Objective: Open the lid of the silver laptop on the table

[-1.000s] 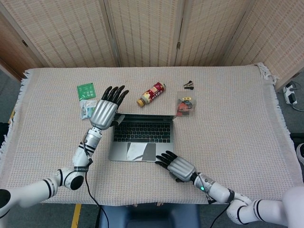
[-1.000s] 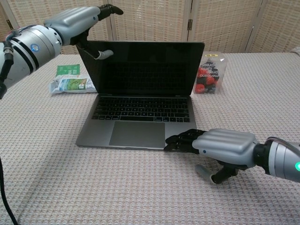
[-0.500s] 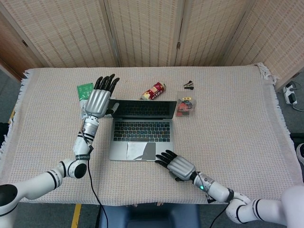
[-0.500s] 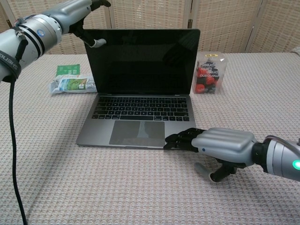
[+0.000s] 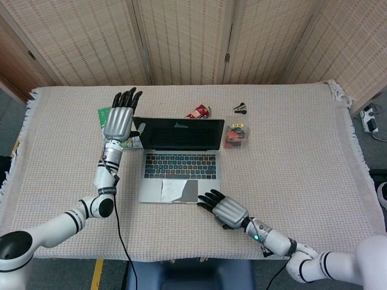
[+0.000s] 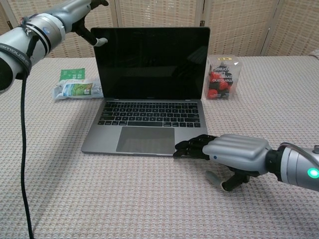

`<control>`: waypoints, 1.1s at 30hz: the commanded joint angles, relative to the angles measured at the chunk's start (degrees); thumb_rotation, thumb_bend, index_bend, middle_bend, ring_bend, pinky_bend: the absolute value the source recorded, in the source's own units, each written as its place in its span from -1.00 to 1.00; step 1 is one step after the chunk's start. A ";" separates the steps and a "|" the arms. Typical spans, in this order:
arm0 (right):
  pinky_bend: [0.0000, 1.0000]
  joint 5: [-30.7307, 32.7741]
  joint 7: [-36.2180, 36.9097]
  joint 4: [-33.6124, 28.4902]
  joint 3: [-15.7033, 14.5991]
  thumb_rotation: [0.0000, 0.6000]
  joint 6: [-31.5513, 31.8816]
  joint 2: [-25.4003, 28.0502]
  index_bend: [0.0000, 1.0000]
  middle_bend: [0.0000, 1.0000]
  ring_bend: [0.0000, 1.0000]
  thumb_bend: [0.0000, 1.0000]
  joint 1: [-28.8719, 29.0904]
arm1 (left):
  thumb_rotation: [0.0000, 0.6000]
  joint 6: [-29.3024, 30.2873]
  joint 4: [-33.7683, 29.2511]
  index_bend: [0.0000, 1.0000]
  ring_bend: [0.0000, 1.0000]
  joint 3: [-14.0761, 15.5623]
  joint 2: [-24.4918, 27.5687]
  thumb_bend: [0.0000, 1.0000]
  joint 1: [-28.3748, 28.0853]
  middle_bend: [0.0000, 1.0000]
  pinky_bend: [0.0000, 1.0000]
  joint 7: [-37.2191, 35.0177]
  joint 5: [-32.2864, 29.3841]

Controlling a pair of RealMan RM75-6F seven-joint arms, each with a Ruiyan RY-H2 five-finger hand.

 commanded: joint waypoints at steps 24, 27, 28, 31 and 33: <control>-1.00 -5.57 0.40 -8.08 -1.67 1.00 16.00 9.25 -1.00 -1.00 -0.83 0.48 -5.97 | 1.00 3.70 -17.49 -1.00 -1.00 7.84 14.53 -0.29 10.31 -1.00 -1.00 -4.51 5.40; -1.00 -5.61 -0.30 -10.10 -1.92 1.00 19.58 12.71 -1.00 -1.00 -0.82 0.48 -8.10 | 1.00 7.00 -20.67 -1.00 -1.00 9.80 16.76 -0.28 13.42 -1.00 -1.00 -5.50 7.77; -1.00 -5.33 -0.50 -10.85 -2.13 1.00 21.03 14.34 -1.00 -1.00 -0.81 0.48 -9.20 | 1.00 8.34 -22.25 -1.00 -1.00 10.74 17.87 -0.28 14.87 -1.00 -1.00 -5.40 8.44; -1.00 -4.12 0.00 -11.91 -2.69 1.00 24.61 18.12 -1.00 -1.00 -0.79 0.48 -12.30 | 1.00 11.01 -26.35 -1.00 -1.00 13.18 21.05 -0.28 18.33 -1.00 -1.00 -3.84 9.40; -1.00 -3.03 0.39 -12.08 -2.92 1.00 26.87 20.36 -1.00 -1.00 -0.80 0.48 -14.46 | 1.00 13.53 -28.71 -1.00 -1.00 14.36 22.45 -0.28 20.78 -1.00 -1.00 -2.59 9.33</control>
